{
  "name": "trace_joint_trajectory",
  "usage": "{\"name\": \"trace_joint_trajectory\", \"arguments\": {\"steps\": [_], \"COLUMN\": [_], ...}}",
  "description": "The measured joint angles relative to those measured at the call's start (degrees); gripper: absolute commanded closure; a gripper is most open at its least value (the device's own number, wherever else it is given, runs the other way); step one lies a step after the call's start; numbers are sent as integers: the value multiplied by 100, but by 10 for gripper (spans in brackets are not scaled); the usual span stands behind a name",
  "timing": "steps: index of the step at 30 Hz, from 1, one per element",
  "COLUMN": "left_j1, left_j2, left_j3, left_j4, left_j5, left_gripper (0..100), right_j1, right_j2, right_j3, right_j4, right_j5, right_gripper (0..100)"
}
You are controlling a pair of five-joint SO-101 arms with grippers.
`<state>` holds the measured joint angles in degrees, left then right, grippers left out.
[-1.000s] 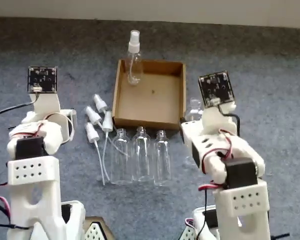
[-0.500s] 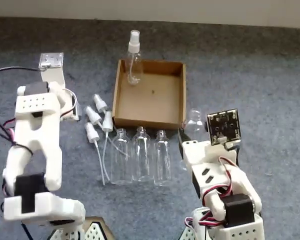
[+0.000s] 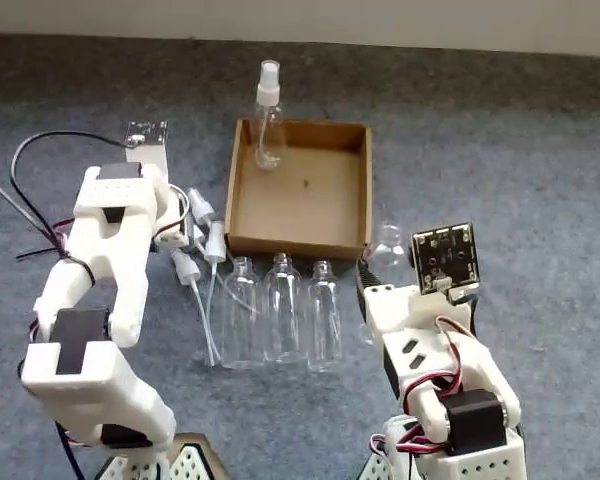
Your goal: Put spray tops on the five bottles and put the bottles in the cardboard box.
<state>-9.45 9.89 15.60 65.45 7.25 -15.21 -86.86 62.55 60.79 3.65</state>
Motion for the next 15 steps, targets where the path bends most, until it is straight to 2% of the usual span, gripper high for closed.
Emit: {"name": "trace_joint_trajectory", "arguments": {"steps": [4,9,15], "left_j1": [105,167,193], "left_j2": [176,387,404], "left_j3": [246,290,290], "left_j4": [-343,-360,-369], "left_j5": [79,70,88], "left_gripper": [842,844,973], "right_j1": [0,0,0], "right_j2": [0,0,0], "right_j3": [0,0,0], "right_j4": [0,0,0], "right_j5": [0,0,0], "right_gripper": [947,947,947]}}
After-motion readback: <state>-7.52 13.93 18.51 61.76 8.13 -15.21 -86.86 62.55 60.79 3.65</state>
